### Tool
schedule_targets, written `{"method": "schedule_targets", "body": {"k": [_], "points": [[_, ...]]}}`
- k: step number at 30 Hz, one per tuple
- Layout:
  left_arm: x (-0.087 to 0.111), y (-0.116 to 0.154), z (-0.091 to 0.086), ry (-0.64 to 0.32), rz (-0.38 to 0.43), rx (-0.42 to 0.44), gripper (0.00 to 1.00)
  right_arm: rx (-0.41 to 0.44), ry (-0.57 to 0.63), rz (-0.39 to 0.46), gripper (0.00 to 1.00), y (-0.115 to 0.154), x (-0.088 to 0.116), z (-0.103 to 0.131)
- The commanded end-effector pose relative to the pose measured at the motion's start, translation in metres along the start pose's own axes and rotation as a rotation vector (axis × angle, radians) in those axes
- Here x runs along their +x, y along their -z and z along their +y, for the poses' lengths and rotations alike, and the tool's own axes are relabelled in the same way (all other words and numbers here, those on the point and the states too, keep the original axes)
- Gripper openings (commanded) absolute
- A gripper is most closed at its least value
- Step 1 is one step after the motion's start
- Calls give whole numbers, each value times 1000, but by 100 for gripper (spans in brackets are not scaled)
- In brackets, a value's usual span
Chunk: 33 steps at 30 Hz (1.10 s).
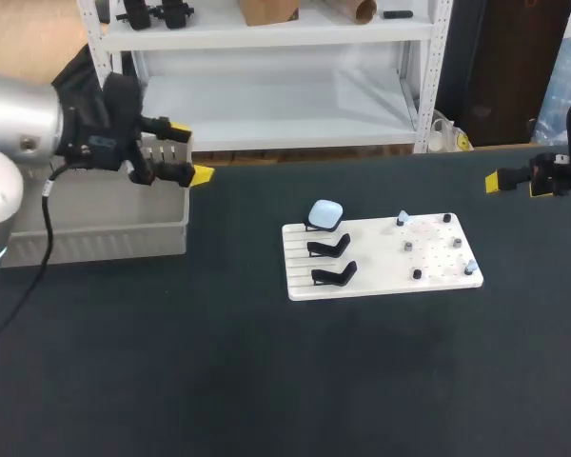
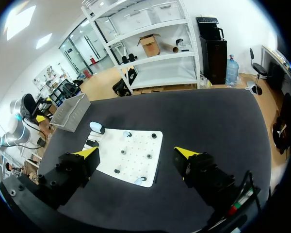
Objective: Pick up each earbud case from the left stands, insert the matching earbuds, close the lid, and place the case in the box.
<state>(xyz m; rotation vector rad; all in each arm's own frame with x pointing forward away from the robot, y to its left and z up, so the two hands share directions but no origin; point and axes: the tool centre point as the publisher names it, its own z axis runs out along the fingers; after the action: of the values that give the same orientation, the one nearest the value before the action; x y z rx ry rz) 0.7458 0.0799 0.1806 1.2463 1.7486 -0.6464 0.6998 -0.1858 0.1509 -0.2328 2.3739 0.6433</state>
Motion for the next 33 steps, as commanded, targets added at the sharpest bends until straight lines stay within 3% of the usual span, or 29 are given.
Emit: {"method": "schedule_targets", "body": {"k": [1, 17, 30, 33], "points": [[3, -29, 13, -49, -45, 163, 100, -2, 1, 0, 100, 0, 0, -1], [12, -99, 5, -153, -20, 272, 100, -2, 1, 0, 100, 0, 0, -1], [38, -145, -4, -93, 46, 328, 100, -2, 1, 0, 100, 0, 0, -1], [43, -154, -5, -74, 56, 326, 94, -2, 1, 0, 100, 0, 0, -1]]}}
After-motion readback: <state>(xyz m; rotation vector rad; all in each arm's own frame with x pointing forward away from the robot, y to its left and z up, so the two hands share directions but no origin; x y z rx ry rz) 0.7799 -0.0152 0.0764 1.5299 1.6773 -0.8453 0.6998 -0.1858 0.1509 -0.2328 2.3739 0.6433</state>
